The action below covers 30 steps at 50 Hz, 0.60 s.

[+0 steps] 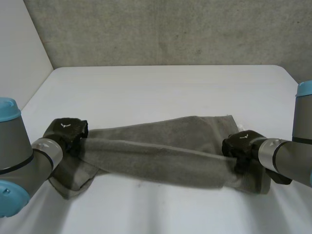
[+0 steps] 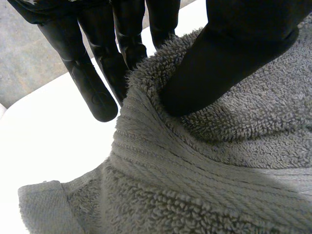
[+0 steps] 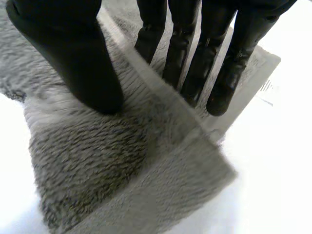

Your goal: Fold the towel.

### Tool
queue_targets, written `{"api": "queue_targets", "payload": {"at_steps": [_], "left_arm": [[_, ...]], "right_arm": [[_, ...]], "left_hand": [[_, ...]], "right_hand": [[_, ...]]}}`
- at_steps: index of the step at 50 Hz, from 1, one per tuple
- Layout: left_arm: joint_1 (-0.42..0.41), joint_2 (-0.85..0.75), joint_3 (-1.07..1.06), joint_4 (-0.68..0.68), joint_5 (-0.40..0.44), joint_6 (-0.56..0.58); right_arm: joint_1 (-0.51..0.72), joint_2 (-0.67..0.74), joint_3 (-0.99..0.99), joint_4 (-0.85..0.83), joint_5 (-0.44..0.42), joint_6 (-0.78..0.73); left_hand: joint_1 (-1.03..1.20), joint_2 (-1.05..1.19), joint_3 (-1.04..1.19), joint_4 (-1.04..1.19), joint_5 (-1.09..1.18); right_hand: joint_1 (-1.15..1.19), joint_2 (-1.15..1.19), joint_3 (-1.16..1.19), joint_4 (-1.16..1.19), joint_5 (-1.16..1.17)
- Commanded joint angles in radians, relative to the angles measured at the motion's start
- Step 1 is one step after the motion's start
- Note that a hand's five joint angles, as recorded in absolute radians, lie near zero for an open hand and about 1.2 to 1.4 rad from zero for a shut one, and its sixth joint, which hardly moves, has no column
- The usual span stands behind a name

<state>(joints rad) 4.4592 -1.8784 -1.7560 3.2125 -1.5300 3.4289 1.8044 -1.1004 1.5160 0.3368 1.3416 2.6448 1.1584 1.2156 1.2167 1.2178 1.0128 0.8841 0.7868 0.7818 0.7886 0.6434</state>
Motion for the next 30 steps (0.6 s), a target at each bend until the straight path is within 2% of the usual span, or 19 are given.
{"api": "queue_targets", "payload": {"at_steps": [1,7,8,9,11,23,25,30], "left_arm": [[-0.006,0.016,-0.031,0.0,0.001,0.0],[-0.003,0.042,-0.037,0.0,0.001,0.0],[-0.003,0.042,-0.037,0.0,0.001,0.0],[-0.001,0.042,-0.034,0.0,0.001,0.001],[0.0,0.042,-0.033,0.0,0.001,0.001],[0.012,0.027,-0.005,0.012,0.007,0.006],[0.012,0.022,0.015,0.02,0.007,0.006],[0.011,-0.028,0.145,0.073,0.005,0.006]], "right_arm": [[-0.034,-0.015,0.029,0.016,-0.018,0.018],[-0.062,-0.022,0.03,0.064,-0.053,0.014],[-0.068,-0.019,0.032,0.067,-0.064,0.011],[-0.068,-0.019,0.032,0.067,-0.064,0.011],[-0.073,-0.007,0.029,0.068,-0.085,0.012],[-0.069,0.019,-0.03,0.122,-0.125,0.011],[-0.06,0.02,-0.092,0.117,-0.15,0.023],[-0.039,0.037,-0.25,0.041,-0.139,0.026]], "left_hand": [[0.238,0.181,0.18,0.178,0.209],[0.238,0.181,0.18,0.178,0.209],[0.238,0.181,0.18,0.178,0.209],[0.238,0.181,0.18,0.178,0.209],[0.238,0.181,0.18,0.178,0.209],[0.238,0.181,0.18,0.178,0.209],[0.238,0.181,0.18,0.178,0.209],[0.238,0.181,0.18,0.178,0.209]], "right_hand": [[-0.121,-0.024,-0.019,-0.025,-0.055],[0.046,0.144,0.149,0.142,0.113],[0.203,0.301,0.306,0.299,0.27],[0.205,0.302,0.307,0.3,0.271],[0.511,0.608,0.613,0.607,0.577],[0.512,0.609,0.614,0.608,0.578],[0.512,0.609,0.614,0.608,0.578],[0.512,0.609,0.614,0.608,0.578]]}}
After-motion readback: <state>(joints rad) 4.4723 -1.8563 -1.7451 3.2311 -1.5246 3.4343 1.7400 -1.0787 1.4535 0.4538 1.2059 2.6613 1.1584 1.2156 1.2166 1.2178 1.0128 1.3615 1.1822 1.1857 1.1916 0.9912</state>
